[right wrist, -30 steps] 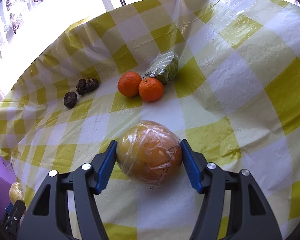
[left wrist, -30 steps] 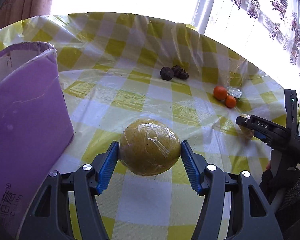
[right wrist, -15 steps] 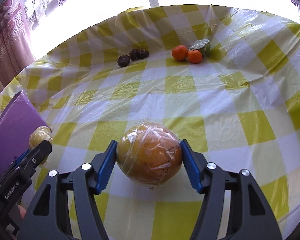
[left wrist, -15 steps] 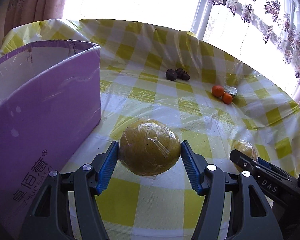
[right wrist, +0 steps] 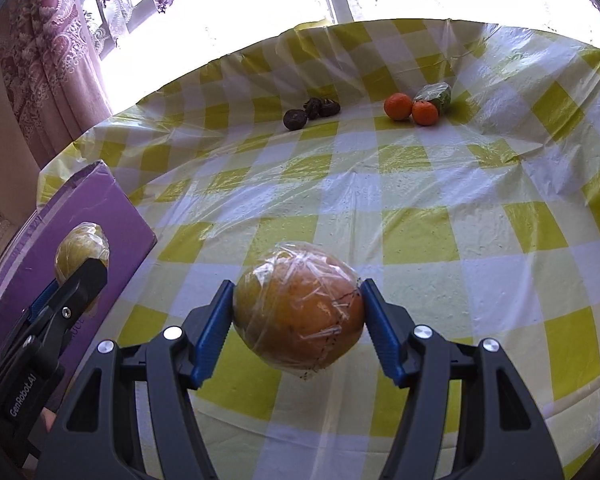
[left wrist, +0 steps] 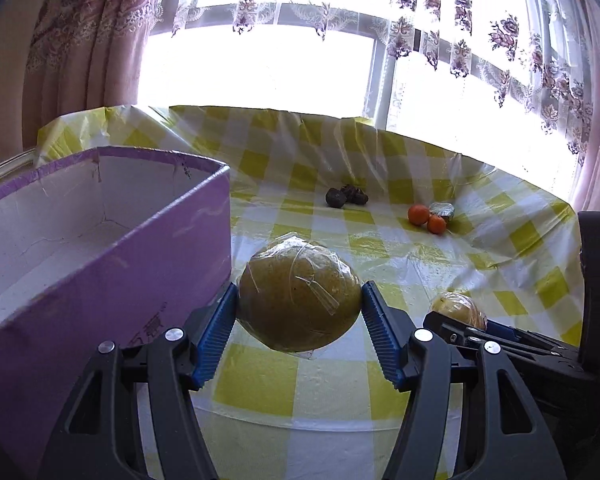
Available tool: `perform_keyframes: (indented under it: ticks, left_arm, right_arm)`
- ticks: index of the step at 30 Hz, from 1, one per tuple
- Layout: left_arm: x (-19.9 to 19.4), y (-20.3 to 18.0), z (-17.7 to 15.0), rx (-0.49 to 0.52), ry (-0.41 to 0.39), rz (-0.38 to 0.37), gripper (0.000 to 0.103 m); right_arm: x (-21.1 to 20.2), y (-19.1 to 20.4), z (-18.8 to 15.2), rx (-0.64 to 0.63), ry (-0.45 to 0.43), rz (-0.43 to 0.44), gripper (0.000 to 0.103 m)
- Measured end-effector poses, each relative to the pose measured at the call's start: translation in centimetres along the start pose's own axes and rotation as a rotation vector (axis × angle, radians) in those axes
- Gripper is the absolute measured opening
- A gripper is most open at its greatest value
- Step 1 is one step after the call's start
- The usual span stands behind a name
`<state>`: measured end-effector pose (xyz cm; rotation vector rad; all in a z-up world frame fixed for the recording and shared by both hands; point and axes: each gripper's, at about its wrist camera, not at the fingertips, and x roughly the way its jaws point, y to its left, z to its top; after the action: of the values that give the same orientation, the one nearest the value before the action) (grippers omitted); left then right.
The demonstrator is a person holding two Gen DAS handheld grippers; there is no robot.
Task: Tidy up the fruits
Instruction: 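Carry the grapefruit and yellow fruit into the purple box and release both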
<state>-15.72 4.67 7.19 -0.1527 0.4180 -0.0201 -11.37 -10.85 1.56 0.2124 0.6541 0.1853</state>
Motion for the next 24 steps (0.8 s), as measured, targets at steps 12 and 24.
perform_keyframes:
  ticks: [12,24]
  left_arm:
    - [-11.2,5.3,2.0,0.010,-0.365,0.299,0.060]
    - [-12.5,14.1,2.8,-0.185,-0.251,0.507,0.060]
  right_arm:
    - [-3.9,12.2,1.7,-0.224,-0.214,0.221,0.064]
    - [-2.9,24.6,2.0,-0.475,-0.213,0.383,0.064]
